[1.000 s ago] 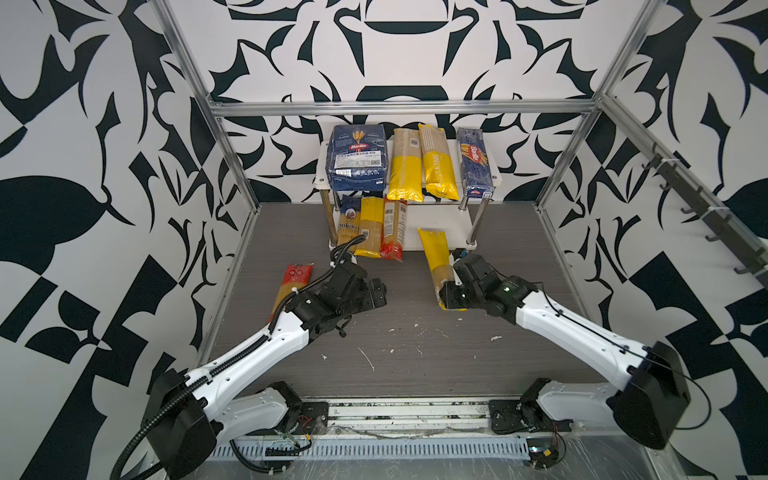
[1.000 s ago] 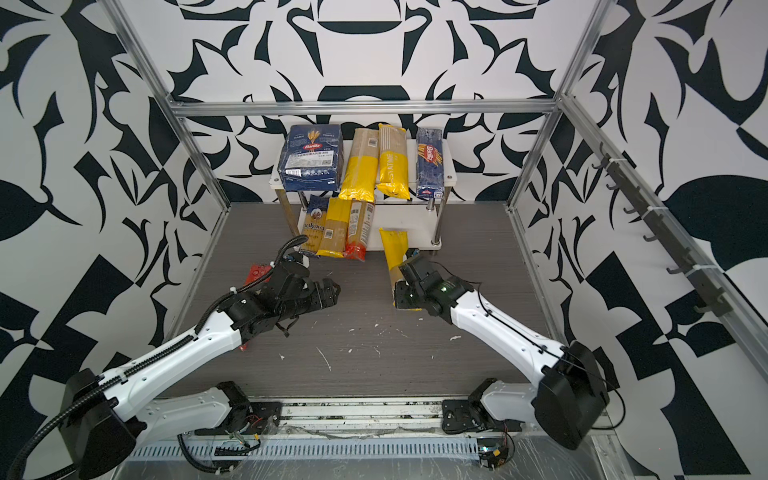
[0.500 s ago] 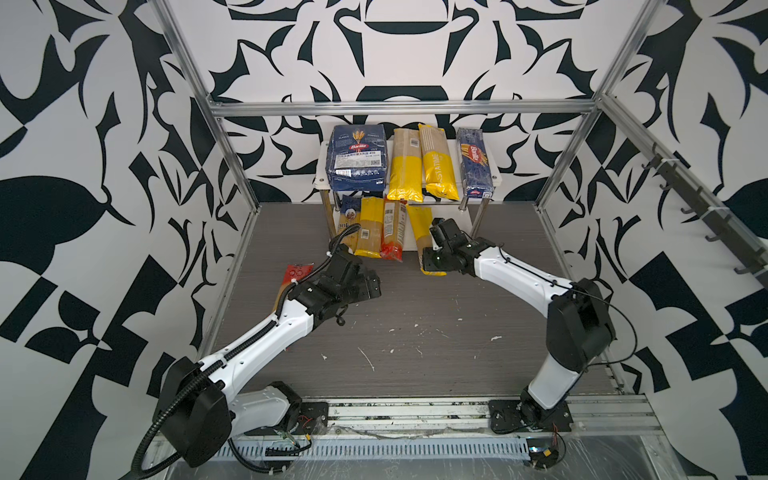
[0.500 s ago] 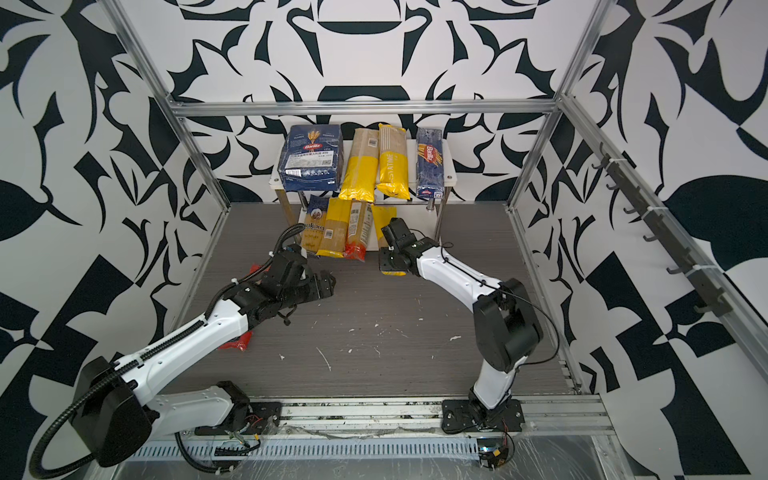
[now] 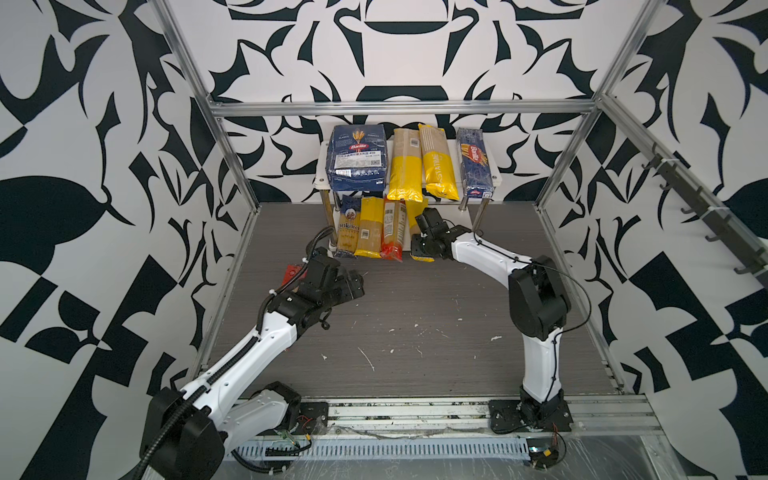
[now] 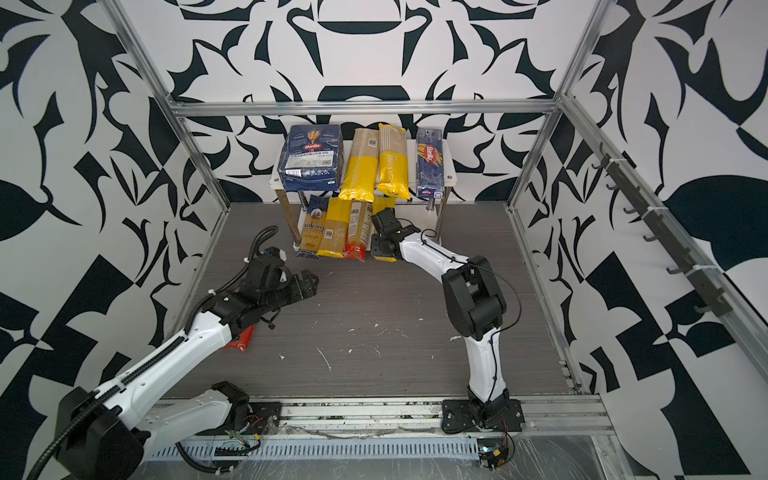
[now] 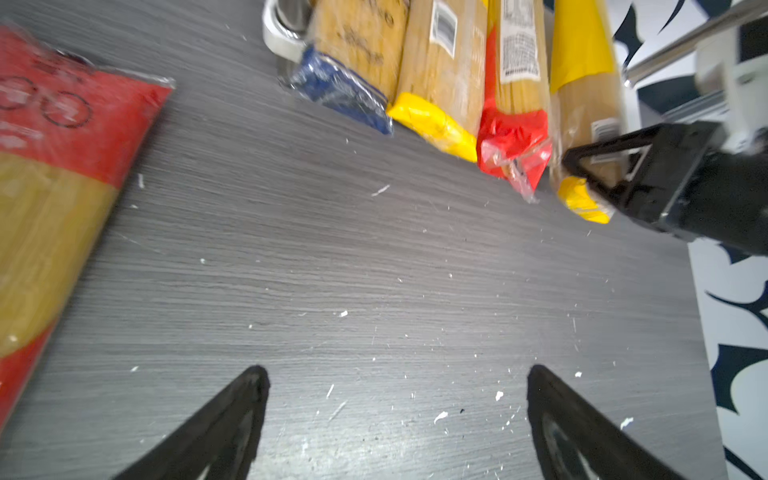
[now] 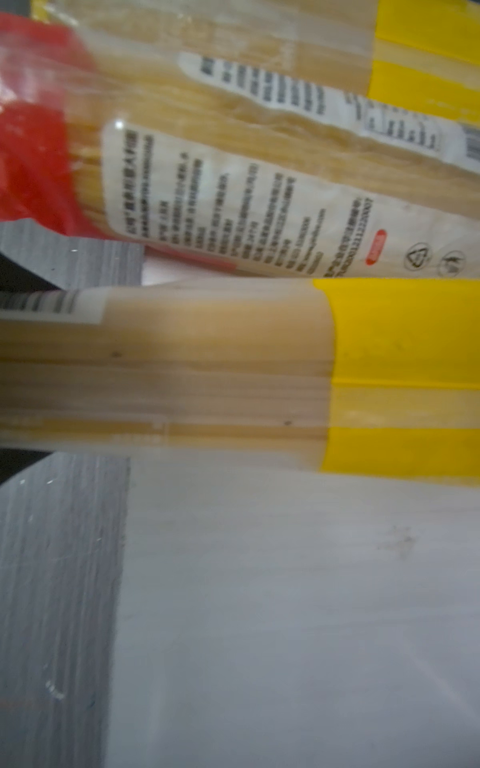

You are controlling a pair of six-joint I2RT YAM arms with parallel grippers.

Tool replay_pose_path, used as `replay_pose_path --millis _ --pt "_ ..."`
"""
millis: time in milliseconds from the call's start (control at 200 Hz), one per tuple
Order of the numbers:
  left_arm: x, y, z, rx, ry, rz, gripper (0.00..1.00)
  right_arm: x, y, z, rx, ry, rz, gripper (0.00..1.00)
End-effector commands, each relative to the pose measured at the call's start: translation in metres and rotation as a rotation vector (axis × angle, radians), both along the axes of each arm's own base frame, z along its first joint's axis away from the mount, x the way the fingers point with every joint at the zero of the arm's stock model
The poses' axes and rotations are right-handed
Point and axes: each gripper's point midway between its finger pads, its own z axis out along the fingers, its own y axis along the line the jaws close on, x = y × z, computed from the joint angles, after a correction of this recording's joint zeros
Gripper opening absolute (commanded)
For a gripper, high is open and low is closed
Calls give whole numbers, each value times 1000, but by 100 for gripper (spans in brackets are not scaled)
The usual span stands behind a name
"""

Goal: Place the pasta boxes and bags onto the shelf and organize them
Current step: 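Stand the yellow-banded bag under the shelf beside the red-labelled bag, then open the right gripper and withdraw it while the left gripper lowers over the red bag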

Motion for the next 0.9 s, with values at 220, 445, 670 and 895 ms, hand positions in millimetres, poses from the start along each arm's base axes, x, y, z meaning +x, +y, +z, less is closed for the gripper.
replay_pose_path --millis 220,445,670,895 --pt "-17 34 -13 21 32 69 99 25 16 75 158 -182 -18 50" --pt "-24 57 -22 23 78 149 99 11 8 85 166 -189 -19 64" --pt "-32 83 -35 27 129 246 99 -12 -6 80 165 -177 -35 68" --pt "-40 118 -50 23 174 381 100 -61 -12 56 249 -104 -15 68"
